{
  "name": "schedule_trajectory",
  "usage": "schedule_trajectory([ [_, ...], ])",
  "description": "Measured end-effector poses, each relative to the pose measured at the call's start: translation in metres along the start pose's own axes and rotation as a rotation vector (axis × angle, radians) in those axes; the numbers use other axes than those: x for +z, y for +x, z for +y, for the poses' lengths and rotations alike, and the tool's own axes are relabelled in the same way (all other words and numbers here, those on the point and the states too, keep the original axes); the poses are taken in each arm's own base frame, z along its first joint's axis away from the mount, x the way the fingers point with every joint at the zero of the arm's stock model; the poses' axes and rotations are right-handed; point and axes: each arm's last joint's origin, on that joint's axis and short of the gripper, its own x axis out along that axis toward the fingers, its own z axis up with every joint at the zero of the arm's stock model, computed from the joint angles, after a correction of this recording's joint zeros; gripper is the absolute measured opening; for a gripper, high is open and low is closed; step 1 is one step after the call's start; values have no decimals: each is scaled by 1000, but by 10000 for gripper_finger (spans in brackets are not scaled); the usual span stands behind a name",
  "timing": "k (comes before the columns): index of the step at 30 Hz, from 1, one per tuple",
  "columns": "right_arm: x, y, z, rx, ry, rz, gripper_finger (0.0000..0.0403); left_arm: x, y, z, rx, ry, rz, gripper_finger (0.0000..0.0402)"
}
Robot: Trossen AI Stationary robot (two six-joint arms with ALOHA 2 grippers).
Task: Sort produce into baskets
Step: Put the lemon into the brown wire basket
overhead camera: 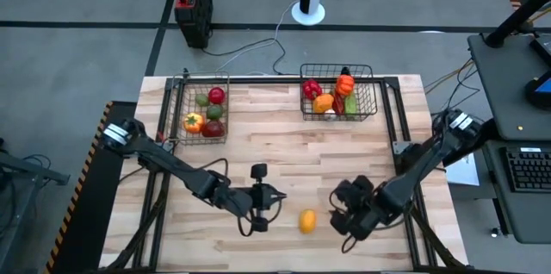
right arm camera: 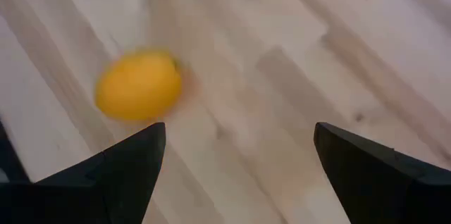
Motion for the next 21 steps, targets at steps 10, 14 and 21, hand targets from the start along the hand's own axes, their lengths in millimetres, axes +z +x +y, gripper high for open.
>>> schedule_trajectory([
  [10, -26, 36, 7, -86, -141, 229, 352, 20, 5, -12, -92, -266, 186, 0],
  [14, -33, 41, 7, -93, -170, 297, 352, 34, 7, -15, -32, -424, 251, 0],
  [21, -34, 43, 10, -91, -186, 199, 352, 40, 35, -31, 52, -528, 303, 0],
])
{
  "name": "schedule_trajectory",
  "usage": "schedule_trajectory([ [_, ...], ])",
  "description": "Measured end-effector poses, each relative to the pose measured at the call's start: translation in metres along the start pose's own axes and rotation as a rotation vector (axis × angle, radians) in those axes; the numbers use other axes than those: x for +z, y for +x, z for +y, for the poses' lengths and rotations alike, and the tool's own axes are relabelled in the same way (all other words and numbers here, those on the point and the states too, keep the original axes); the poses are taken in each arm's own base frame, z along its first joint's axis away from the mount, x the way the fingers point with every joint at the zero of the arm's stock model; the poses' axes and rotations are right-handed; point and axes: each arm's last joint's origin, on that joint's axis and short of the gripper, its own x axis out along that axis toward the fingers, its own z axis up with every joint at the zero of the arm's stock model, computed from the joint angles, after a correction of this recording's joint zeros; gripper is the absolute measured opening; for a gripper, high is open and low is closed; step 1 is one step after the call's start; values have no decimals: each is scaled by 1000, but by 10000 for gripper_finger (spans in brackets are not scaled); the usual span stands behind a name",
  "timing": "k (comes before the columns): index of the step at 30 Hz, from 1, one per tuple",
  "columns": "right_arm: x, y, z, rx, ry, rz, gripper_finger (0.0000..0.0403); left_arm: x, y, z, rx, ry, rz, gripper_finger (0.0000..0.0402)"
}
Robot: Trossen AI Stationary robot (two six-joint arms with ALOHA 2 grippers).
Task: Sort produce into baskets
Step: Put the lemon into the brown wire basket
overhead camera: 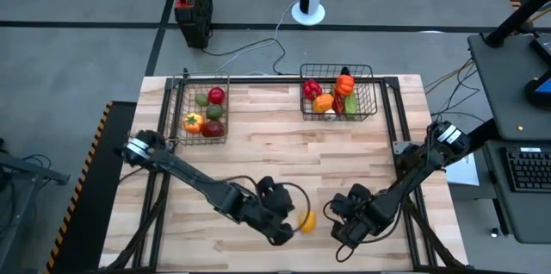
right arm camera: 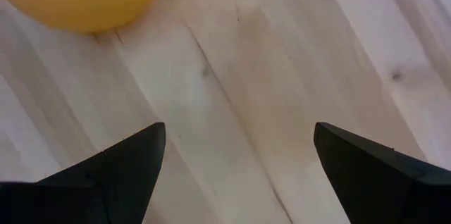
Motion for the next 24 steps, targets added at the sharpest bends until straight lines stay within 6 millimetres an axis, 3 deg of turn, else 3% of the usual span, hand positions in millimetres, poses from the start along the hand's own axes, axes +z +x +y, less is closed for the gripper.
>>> schedule_trajectory([
  [5, -8, -1, 4, 10, -22, -16, 352, -1, 18, -12, 82, 13, 46, 0],
  [16, -58, -15, 15, 59, -39, 1, 352, -4, 38, -37, 159, -15, 80, 1],
  [24, -80, -22, 16, 79, -53, 7, 352, -12, 60, -42, 199, -106, 80, 54],
])
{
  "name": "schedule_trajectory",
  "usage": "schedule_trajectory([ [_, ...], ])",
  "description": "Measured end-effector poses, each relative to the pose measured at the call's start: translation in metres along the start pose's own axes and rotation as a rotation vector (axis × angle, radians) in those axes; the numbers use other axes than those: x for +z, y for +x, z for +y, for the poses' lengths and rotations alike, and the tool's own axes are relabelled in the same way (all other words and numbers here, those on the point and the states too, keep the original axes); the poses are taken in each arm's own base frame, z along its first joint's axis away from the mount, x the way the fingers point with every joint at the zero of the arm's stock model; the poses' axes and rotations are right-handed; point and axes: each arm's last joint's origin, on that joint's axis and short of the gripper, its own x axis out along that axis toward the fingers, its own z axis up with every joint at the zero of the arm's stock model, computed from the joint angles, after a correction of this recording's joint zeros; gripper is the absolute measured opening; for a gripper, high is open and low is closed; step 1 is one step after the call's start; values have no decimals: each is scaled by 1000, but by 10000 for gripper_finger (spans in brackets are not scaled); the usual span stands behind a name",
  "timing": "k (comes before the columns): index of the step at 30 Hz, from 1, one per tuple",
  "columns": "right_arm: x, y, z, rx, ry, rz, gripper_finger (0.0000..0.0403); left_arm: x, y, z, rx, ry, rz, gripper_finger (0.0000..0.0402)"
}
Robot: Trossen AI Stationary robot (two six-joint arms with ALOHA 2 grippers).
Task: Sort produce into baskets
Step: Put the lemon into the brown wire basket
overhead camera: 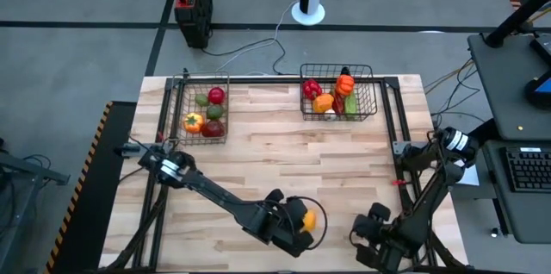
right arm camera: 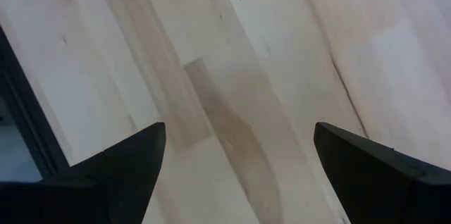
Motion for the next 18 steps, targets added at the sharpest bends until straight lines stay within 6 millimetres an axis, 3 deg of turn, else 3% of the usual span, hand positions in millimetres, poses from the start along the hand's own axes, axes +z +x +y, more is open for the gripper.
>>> schedule_trajectory([
  [14, -1, -1, 1, 7, 38, -29, 352, -7, 35, -14, 80, -34, 44, 199],
  [18, -1, -1, 1, 7, 25, -37, 352, -5, 36, -21, 49, -39, 46, 229],
])
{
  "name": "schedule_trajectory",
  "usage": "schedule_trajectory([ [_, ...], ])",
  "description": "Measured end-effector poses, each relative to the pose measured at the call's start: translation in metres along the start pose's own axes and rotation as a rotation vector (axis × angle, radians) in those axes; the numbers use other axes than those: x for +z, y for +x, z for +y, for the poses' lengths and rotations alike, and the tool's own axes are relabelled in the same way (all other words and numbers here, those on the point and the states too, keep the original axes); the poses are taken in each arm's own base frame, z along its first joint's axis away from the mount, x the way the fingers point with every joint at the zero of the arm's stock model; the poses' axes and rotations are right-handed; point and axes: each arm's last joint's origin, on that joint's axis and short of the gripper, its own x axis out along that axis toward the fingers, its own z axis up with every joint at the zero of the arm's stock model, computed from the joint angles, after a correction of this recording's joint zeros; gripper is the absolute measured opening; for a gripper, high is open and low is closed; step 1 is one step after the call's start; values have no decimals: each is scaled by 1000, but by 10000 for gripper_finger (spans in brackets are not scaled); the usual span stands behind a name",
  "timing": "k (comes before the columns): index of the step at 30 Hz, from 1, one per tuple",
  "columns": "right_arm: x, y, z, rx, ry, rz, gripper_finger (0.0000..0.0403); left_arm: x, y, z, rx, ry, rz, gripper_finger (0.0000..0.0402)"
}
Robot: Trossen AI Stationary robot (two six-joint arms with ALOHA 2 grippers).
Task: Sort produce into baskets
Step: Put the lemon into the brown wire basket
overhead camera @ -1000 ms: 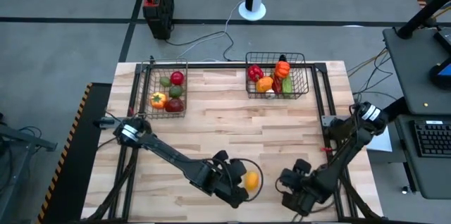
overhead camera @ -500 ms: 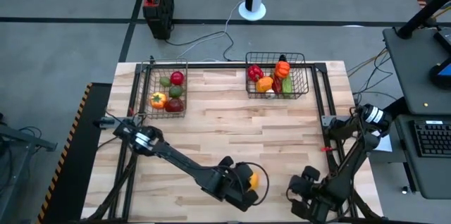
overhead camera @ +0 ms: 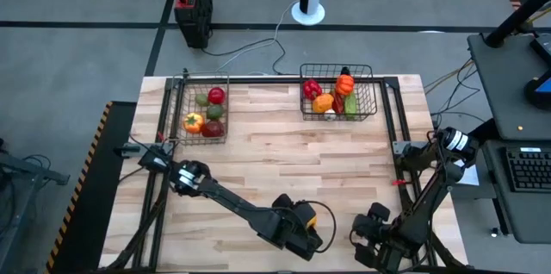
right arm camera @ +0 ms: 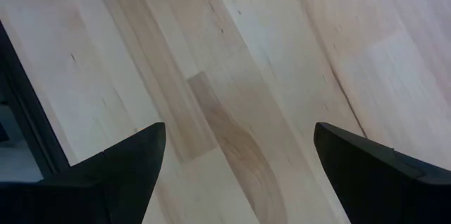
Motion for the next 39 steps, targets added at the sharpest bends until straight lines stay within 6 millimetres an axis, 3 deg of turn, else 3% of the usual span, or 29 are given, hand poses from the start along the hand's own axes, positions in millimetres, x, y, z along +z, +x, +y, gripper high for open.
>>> schedule_trajectory([
  [8, 0, 0, 0, 1, -4, -1, 352, 2, 0, -3, -4, 3, -10, 257],
  [19, 1, 0, 0, 1, -13, -25, 352, -9, 18, -5, 3, -11, 17, 258],
  [31, 1, 0, 0, 4, -13, -26, 352, -12, 24, -5, 5, -23, 21, 259],
  [39, 1, 0, 1, 7, -19, -27, 352, -14, 26, -4, 11, -49, 41, 295],
])
